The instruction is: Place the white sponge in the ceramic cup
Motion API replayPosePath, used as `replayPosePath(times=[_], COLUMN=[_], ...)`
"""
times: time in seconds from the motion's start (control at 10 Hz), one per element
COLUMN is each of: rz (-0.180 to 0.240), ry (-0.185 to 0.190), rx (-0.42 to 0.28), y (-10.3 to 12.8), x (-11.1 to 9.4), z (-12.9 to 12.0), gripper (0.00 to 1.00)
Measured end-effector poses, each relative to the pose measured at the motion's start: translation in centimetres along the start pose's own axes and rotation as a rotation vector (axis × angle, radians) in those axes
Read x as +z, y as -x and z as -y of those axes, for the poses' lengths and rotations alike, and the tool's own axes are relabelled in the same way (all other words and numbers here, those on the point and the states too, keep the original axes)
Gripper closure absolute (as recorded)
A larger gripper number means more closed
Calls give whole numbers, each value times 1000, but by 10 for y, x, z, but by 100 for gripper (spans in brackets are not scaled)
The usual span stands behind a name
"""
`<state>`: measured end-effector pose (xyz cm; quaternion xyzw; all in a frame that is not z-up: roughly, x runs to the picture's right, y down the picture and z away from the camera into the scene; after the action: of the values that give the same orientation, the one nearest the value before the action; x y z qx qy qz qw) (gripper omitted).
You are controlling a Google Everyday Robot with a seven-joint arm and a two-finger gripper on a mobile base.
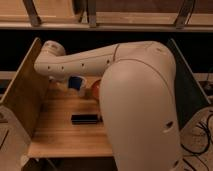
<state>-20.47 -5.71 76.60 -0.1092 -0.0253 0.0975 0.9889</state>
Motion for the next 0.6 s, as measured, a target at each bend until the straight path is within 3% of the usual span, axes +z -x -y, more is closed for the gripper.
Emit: replayPosePath(times=[0.3,0.4,0.6], rz=[178,260,357], ry=[-117,-157,-169], rx=[42,53,85], y=[17,23,28], x=[10,18,30], z=[69,91,104], gripper=[100,100,100])
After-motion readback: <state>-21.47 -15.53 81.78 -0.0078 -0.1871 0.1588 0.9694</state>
